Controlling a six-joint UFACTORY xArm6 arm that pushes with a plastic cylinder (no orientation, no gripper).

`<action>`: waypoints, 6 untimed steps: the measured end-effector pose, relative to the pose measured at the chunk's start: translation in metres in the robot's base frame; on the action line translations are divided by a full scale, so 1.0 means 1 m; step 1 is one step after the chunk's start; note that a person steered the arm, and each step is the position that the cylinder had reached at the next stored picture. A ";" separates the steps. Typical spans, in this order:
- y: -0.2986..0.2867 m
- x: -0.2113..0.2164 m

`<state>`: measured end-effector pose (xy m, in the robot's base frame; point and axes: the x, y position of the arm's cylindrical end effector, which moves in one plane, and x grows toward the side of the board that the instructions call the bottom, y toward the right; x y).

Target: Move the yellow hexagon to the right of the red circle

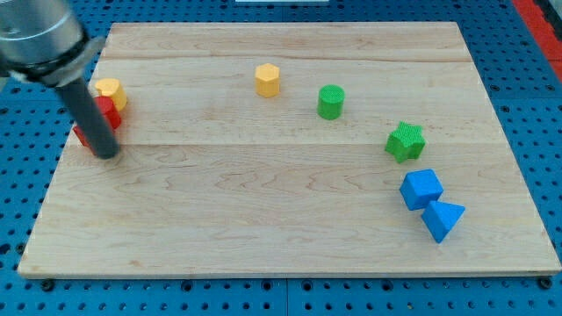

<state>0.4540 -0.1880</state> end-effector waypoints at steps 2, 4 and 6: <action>0.187 -0.069; 0.180 -0.104; 0.138 -0.106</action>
<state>0.3479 -0.0496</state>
